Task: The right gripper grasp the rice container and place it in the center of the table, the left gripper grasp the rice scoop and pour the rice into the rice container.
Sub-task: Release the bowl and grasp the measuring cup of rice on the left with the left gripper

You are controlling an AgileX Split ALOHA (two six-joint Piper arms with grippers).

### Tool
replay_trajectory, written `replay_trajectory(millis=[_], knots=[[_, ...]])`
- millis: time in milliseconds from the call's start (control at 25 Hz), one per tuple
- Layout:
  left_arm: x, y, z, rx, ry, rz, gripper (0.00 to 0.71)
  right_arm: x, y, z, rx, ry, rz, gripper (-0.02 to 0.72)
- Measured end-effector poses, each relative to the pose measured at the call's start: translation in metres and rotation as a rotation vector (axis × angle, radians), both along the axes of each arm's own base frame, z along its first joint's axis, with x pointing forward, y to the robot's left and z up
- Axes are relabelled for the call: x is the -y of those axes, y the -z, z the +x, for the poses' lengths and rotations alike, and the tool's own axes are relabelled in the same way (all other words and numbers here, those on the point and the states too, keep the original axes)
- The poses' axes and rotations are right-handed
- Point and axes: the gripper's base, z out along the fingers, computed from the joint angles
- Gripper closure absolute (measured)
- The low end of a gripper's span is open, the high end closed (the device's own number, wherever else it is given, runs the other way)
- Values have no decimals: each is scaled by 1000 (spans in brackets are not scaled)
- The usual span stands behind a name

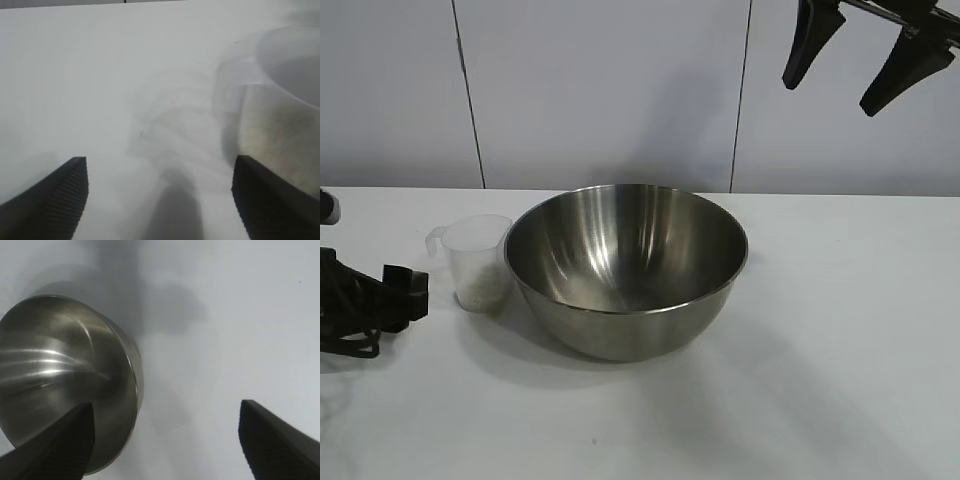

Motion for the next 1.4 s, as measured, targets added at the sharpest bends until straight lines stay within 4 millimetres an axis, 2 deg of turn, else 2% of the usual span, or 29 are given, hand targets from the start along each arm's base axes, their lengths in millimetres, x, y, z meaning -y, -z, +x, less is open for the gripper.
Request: replay_trajectory(millis=[320,680,960,1400], knots=[[-9,0,6,12,110,0,140,0,0,0,3,1,-1,160],[-7,14,17,-2,170,-19,140,0,0,0,4,1,-1,160],[-5,8,34,49,162,-41,140,0,0,0,4,1,-1,160],[-2,1,48,101,176,-60,140,0,0,0,5,1,-1,160]])
